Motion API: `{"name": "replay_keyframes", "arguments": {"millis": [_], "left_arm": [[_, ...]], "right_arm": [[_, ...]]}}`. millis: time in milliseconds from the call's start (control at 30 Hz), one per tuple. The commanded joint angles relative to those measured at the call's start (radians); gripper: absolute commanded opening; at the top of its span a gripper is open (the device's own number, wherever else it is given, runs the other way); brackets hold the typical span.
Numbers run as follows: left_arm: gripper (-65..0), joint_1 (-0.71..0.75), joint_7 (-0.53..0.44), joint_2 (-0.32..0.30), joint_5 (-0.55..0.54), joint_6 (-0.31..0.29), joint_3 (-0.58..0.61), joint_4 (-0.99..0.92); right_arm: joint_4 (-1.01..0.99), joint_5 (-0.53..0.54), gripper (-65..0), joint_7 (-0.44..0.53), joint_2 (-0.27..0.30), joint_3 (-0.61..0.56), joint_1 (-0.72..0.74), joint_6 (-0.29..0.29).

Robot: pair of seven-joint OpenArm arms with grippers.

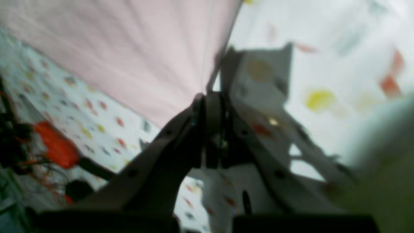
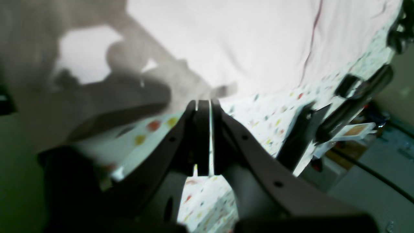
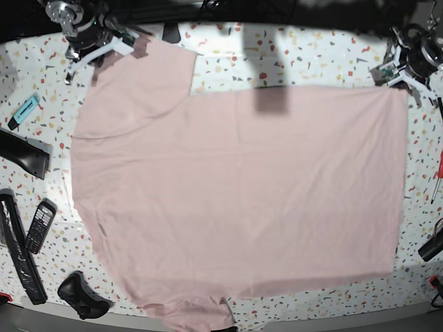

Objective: Fold the T-shirt properly
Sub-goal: 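Lower both grippers and pinch the shirt's shoulder corners, then pull the gripped shirt edge toward the arms with both grippers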

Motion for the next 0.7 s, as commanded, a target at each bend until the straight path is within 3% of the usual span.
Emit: {"name": "replay_keyframes", "arguments": {"millis": [0, 233, 333, 433, 533, 567, 667], "left_arm": [[-65.0, 0.029, -0.001, -0.019, 0.005, -0.001, -0.03, 0.027], [-65.0, 0.158, -0.007, -0.019, 0.018, -0.001, -0.138, 0.088], [-65.0, 0.164, -0.015, -0.019, 0.042, -0.001, -0.148, 0.088], [-65.0, 0.162, -0.024, -0.018, 0.039, 0.0, -0.148, 0.088], [-65.0, 0.161, -0.027, -0.019, 0.04, -0.001, -0.148, 0.088], [-65.0, 0.161, -0.027, -0.019, 0.04, -0.001, -0.148, 0.088], [-65.0, 0.161, -0.023, -0.019, 0.04, -0.001, -0.148, 0.088]], "right_arm": [[0.03, -0.015, -65.0, -0.001, 0.013, 0.012, -0.027, -0.011], [0.108, -0.026, -65.0, -0.021, 0.013, 0.015, -0.166, -0.018], [0.117, -0.022, -65.0, -0.042, -0.001, 0.015, -0.161, -0.09], [0.117, -0.006, -63.9, -0.03, -0.028, 0.015, -0.137, -0.08], [0.111, 0.069, -43.0, 0.028, -0.056, 0.015, -0.09, 0.011], [0.103, 0.077, -39.1, 0.051, -0.066, 0.014, -0.069, 0.049], [0.055, 0.084, -38.0, 0.069, -0.099, 0.014, 0.005, 0.106]]}}
